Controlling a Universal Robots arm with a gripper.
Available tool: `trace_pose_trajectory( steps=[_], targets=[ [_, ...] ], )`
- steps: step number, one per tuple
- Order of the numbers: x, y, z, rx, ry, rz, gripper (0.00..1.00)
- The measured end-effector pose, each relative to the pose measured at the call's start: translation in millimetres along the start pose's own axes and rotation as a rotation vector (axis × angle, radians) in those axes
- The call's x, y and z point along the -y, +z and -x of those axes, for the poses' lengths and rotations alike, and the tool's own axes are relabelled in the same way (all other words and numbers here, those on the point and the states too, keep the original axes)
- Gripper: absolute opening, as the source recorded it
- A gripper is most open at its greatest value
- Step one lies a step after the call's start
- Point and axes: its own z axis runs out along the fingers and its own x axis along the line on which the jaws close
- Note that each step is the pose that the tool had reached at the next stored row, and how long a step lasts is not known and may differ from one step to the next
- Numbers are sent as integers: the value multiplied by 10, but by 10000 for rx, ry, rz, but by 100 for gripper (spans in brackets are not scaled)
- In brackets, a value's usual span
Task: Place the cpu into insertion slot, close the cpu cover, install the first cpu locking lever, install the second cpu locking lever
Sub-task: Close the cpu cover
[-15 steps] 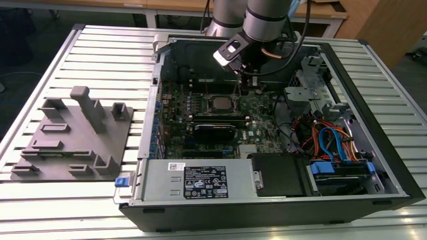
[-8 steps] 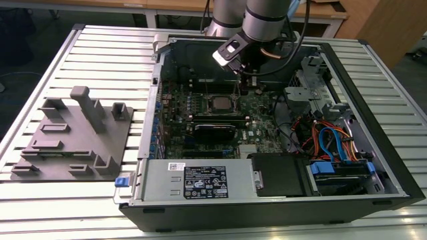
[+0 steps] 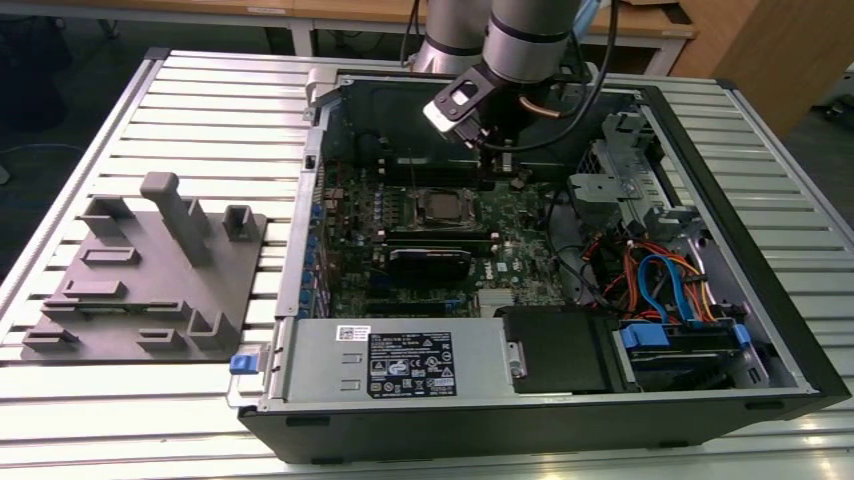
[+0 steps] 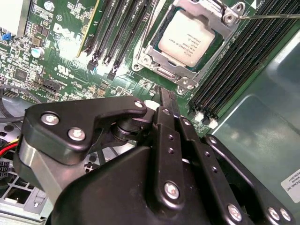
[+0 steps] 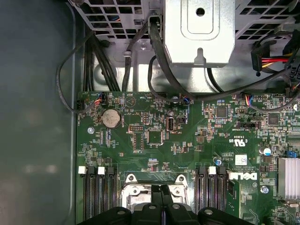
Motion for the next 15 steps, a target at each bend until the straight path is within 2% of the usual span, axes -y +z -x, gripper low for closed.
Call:
trace_pose_trajectory(
  steps=[15],
  targets=[
    [25, 0, 0, 0, 0, 0, 10]
  ],
)
